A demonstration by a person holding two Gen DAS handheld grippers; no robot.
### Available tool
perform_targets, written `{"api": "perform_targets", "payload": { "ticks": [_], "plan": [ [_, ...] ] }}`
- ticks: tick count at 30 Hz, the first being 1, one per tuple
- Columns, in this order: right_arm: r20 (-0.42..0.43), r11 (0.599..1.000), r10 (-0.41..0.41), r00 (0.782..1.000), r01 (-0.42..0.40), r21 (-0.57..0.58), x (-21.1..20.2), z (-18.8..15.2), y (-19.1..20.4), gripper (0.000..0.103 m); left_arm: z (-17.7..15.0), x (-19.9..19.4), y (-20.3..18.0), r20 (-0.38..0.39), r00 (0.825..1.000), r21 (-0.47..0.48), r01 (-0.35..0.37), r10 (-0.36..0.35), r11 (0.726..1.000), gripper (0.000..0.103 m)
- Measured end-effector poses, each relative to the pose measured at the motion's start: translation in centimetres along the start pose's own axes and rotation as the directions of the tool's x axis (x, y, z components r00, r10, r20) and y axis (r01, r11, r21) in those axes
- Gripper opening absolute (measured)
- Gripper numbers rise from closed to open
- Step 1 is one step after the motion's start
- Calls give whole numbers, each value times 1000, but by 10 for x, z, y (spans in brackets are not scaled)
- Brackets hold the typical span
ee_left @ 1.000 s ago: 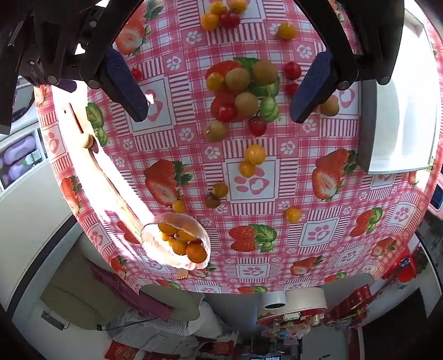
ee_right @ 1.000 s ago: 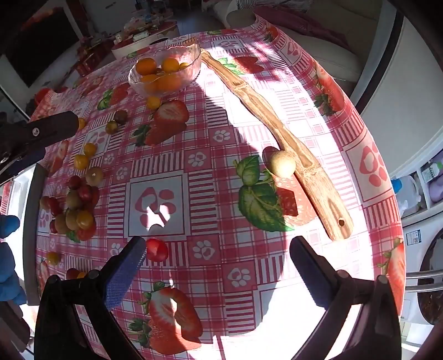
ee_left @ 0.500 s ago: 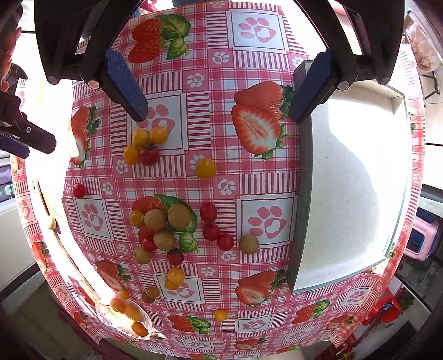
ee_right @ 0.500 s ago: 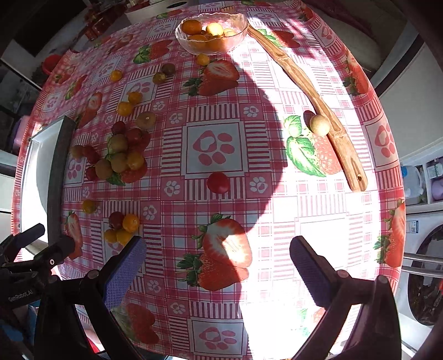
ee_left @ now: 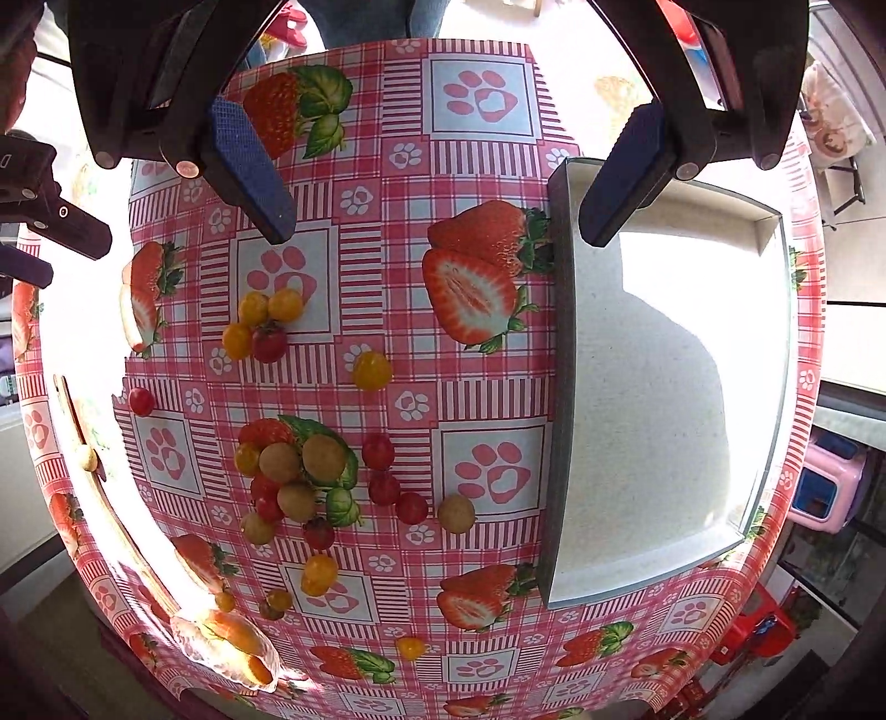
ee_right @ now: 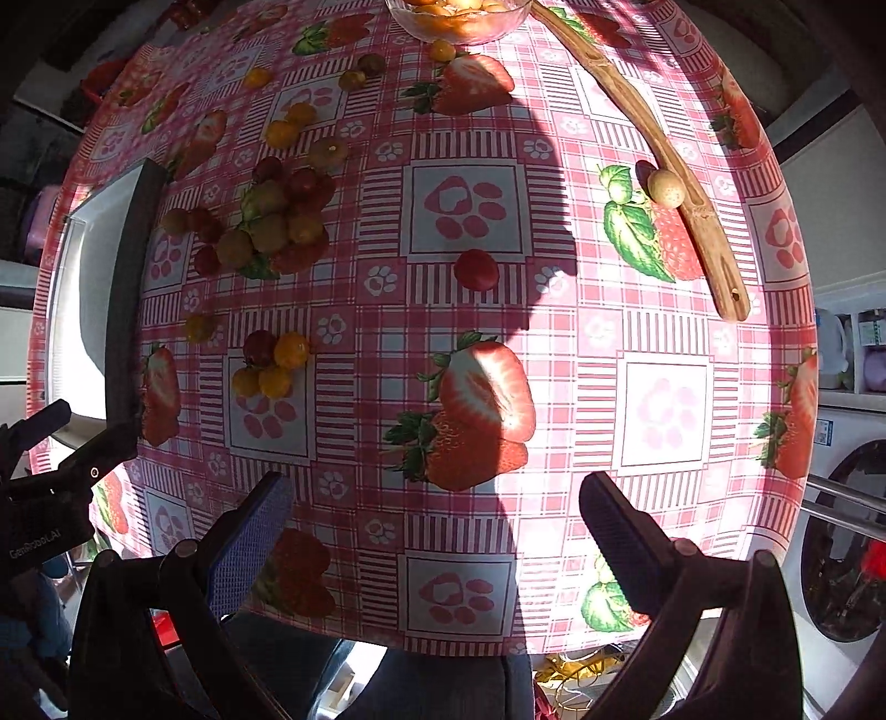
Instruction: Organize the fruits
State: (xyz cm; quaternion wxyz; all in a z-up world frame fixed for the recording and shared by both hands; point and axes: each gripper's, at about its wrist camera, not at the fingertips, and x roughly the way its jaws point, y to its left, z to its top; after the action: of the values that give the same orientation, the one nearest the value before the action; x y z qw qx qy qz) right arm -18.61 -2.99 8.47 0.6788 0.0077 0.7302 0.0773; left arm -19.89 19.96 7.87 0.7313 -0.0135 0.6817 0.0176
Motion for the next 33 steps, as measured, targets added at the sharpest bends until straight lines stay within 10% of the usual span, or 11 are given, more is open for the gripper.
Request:
{"api": "perform_targets", "payload": {
  "ticks": [33],
  "plan": [
    [-10,999,25,1000,-25,45,5,8,-7,103,1,3,-8,1,1000,-14,-17,17,1000,103]
  ]
}}
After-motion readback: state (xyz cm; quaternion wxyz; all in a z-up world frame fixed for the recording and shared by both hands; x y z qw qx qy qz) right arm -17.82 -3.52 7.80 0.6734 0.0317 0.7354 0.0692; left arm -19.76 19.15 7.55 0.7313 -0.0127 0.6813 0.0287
